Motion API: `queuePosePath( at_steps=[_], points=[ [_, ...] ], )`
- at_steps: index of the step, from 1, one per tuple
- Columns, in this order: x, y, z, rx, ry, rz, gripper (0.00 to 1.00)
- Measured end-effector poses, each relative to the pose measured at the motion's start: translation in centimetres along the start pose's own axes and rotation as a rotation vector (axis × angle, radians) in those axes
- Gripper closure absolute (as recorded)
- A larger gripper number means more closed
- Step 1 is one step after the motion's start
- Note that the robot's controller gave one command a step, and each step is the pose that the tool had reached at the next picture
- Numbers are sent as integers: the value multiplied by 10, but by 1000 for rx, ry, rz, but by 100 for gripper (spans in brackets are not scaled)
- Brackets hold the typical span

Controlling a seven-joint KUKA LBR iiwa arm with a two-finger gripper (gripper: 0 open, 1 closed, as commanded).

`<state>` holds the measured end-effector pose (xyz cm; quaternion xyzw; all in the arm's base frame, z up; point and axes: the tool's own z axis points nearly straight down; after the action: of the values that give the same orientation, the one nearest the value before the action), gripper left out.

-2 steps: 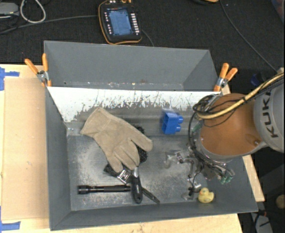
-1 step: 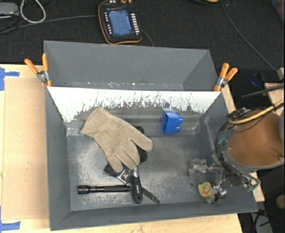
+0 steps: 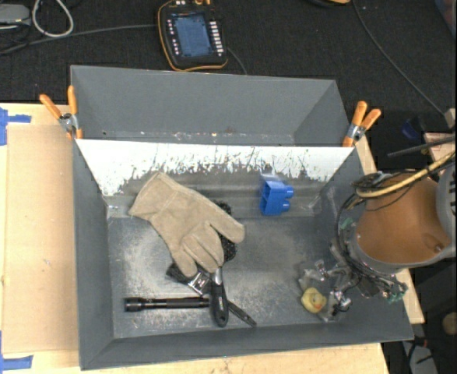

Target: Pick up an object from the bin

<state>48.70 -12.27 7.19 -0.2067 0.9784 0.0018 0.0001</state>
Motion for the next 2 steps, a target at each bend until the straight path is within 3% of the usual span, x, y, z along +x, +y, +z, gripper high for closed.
queuePosePath(
  at_steps=[1, 2],
  points=[
    [-8, 11, 1, -2, 0, -10, 100],
    [-5, 11, -40, -9, 7, -6, 100]
  ],
)
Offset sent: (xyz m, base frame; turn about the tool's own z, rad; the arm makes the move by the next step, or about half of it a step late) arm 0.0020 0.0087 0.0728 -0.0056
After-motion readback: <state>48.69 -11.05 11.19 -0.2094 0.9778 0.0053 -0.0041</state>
